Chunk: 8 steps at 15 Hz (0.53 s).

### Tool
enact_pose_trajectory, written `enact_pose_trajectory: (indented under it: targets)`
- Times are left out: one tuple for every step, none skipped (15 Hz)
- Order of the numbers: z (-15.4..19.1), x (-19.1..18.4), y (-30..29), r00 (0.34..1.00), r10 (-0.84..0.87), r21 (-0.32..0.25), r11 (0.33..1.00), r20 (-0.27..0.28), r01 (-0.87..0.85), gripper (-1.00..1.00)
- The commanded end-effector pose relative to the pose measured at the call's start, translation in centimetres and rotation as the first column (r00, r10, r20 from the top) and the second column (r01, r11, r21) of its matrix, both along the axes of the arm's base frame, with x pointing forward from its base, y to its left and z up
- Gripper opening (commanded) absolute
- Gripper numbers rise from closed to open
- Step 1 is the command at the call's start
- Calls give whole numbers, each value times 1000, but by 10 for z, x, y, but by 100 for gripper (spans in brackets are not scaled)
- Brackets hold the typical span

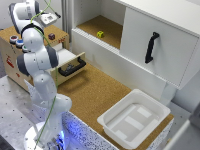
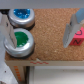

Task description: Switch off the green light

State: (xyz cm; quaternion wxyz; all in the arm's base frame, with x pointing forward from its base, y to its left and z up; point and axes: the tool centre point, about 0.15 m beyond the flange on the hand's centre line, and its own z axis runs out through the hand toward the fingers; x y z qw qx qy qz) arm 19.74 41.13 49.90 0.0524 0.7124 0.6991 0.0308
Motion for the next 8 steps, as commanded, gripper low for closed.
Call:
enact_pose_trajectory:
  targets:
    - [-11,-31,20,996,-89,21,996,15,89,100]
    - [-10,-32,24,996,-87,33,996,11,86,100]
    - [-8,-33,29,996,-90,46,995,10,89,100]
    - [-8,-33,30,995,-96,67,993,0,95,-100]
    - [-8,-34,31,995,-98,81,992,-5,98,-100]
    - [-8,-34,33,996,-92,83,992,-7,92,-100]
    - [-7,-36,33,996,-91,92,992,-6,91,-100]
    - [-6,-38,33,996,-88,99,991,1,88,-100]
